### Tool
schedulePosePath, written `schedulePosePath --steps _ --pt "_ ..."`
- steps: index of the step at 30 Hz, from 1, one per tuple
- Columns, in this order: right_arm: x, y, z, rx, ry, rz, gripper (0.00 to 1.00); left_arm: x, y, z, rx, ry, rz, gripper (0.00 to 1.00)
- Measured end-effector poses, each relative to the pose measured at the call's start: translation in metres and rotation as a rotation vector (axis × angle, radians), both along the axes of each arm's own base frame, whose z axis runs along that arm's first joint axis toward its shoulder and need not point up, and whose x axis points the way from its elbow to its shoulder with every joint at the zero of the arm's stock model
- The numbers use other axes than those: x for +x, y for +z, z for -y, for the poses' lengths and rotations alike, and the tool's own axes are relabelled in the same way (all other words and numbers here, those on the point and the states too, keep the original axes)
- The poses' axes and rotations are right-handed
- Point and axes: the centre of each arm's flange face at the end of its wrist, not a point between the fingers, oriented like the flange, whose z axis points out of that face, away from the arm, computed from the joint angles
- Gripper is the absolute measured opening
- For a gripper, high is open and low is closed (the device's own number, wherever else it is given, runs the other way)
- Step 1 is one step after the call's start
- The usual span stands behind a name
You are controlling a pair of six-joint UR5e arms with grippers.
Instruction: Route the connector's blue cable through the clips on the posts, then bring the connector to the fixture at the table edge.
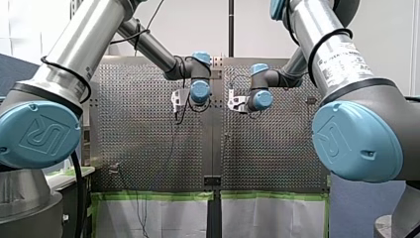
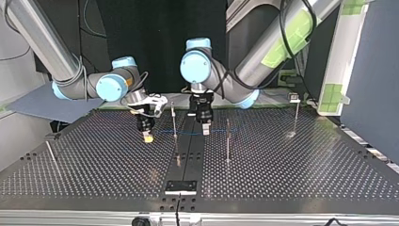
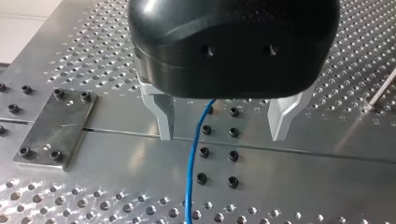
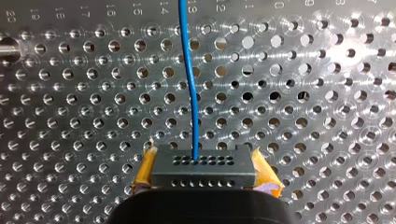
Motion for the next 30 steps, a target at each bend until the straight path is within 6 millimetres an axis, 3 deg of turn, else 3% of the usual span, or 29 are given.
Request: schedulePosePath --steps 9,19,30 --pt "-0.001 0.000 0.001 -0.001 -0.002 0.001 0.00 0.001 -0.001 0.000 0.022 0.002 -0.005 1.00" --pt "0.000 0.000 0.000 0.000 -0.001 0.000 0.00 0.020 -0.014 0.003 0.032 0.012 -0.021 1.00" --pt "-0.001 0.000 0.001 -0.002 -0.002 0.001 0.00 0.038 0.007 0.004 0.016 0.030 0.001 1.00"
